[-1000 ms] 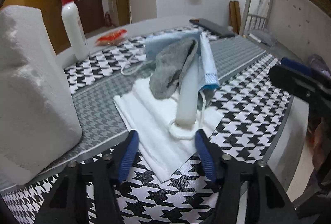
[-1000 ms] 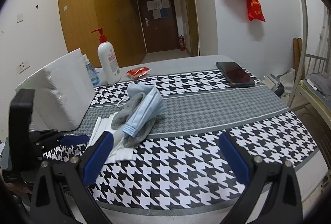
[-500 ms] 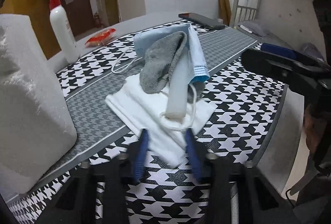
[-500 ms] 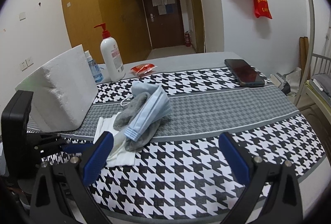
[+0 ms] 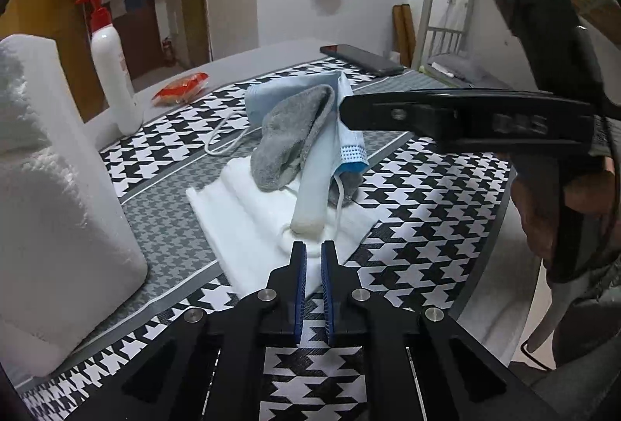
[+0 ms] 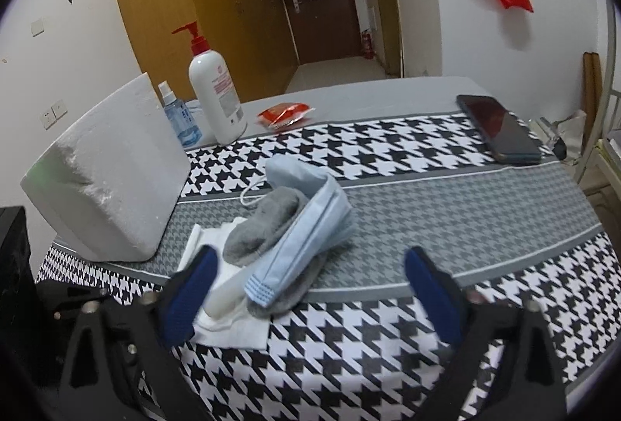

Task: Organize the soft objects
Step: 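Grasp the blue face mask with the right tool and lift it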

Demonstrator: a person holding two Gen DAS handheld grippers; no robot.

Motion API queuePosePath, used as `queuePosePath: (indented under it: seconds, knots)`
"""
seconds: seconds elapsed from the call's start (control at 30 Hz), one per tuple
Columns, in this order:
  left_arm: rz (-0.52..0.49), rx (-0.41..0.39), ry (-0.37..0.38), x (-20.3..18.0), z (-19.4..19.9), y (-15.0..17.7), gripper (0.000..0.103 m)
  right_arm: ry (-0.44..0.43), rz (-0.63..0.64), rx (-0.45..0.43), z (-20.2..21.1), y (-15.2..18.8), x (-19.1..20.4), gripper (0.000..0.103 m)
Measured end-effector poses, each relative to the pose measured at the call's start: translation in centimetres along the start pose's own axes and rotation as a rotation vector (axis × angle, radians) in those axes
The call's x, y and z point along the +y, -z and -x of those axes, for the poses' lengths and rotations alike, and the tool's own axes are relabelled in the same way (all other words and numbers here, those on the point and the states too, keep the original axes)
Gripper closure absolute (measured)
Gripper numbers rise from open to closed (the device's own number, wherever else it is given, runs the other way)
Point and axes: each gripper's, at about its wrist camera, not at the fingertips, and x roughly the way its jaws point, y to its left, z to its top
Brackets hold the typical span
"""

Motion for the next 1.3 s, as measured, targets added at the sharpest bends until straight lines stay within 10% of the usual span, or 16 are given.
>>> queuePosePath:
  seconds: [0.27, 0.43, 0.6, 0.7, 1.3]
  knots:
    - [0.012, 0.001, -0.004, 0.7, 0.3, 0.4, 0.095, -0.021, -0.008, 0.063, -1.7, 0.0, 0.3, 0.076]
    - [0.02, -0.008, -0.017, 0.9, 0.5, 0.3, 0.092, -0.046, -0.019, 0.069, -1.6, 0.3, 0.0, 0.09]
    - [0.012, -0.052, -0.024, 0.5, 1.6, 0.4, 0.039, -0.044, -0.024, 0.033, 0.3, 0.8, -0.6, 0.092]
    - [0.015, -0.088, -0.047, 0.5, 2.3, 0.3, 0.025, -0.006, -0.022, -0.001, 2.3, 1.3, -1.2, 0.092]
    - [-0.083, -0.025, 0.029, -4.0, -0.5, -0.5, 0.015, 0.083, -0.106, -0.166, 11.1, 3.2, -5.6, 0.092]
